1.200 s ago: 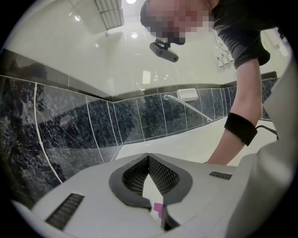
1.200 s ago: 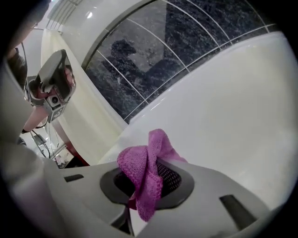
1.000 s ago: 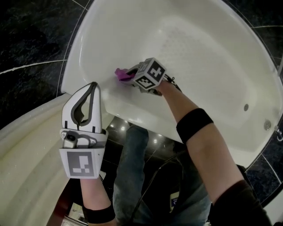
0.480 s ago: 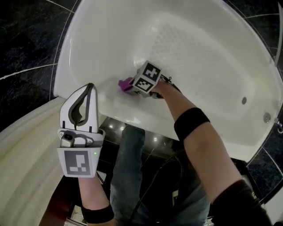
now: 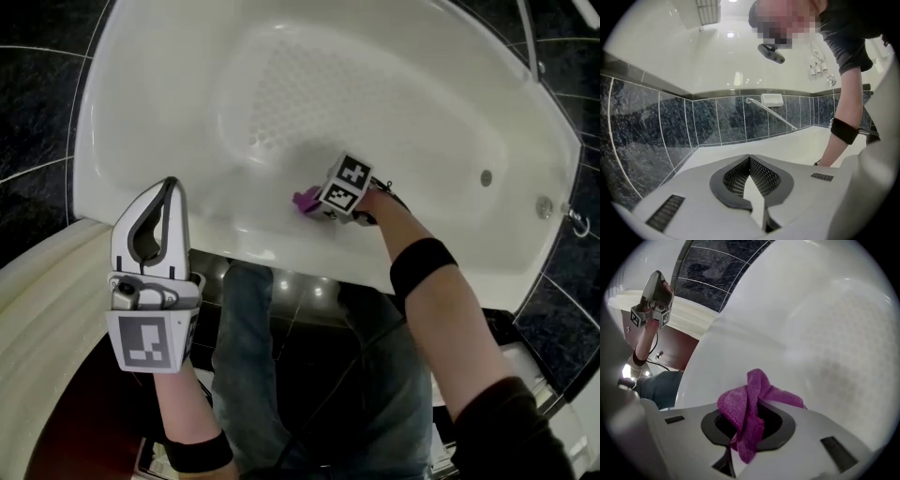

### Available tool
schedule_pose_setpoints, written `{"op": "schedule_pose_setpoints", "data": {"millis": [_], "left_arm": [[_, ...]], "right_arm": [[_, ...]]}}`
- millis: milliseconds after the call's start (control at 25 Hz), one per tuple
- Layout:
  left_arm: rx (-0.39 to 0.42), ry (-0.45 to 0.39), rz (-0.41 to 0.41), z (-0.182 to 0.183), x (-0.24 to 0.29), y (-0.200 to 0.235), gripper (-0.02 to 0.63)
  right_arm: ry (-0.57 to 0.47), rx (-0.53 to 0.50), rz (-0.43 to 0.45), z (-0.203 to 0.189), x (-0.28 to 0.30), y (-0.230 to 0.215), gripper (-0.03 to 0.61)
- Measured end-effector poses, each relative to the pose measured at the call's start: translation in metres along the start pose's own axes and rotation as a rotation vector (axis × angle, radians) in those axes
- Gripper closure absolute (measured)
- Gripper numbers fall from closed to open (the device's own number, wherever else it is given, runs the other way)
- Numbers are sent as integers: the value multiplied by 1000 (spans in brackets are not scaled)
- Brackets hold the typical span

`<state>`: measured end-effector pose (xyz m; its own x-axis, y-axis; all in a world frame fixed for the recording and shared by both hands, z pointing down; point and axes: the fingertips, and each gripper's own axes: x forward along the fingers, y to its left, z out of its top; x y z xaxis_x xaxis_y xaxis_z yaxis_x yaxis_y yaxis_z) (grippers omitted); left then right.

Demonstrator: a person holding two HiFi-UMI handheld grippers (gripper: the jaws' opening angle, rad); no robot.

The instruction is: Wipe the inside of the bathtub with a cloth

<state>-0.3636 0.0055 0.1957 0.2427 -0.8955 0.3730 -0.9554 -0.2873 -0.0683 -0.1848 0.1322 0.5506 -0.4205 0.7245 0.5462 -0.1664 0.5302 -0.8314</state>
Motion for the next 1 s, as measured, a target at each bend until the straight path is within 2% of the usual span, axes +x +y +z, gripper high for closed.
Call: {"op": "schedule_pose_setpoints", "data": {"millis": [160,360,480,560,640,720,840,1000], "left_arm": [[-3,-14,-24,9,13,-49,614],[33,-50,-52,8,21,-91,614],[0,-23,-47,5,33,-108,614],[11,-18,-49,-4,36,-111,614],[28,-21,-51,-12,36,-109,614],[24,-29,-48,-16,34,-102,614],[19,-15,-14,-24,29,-80,614],[5,-11,22,-38,22,-48,614]], "right_arm": [[6,64,-26,-81,-30,-12,492],[38,109,-38,-158,-55,-22,493],[60,116,-42,-186,-64,-31,492],[34,118,-45,-186,-66,-35,494],[-35,107,-61,-168,-67,-39,492],[-128,80,-75,-129,-66,-42,492],[-231,9,-86,-54,-64,-42,492],[-276,-108,-75,51,-45,-35,492]]}}
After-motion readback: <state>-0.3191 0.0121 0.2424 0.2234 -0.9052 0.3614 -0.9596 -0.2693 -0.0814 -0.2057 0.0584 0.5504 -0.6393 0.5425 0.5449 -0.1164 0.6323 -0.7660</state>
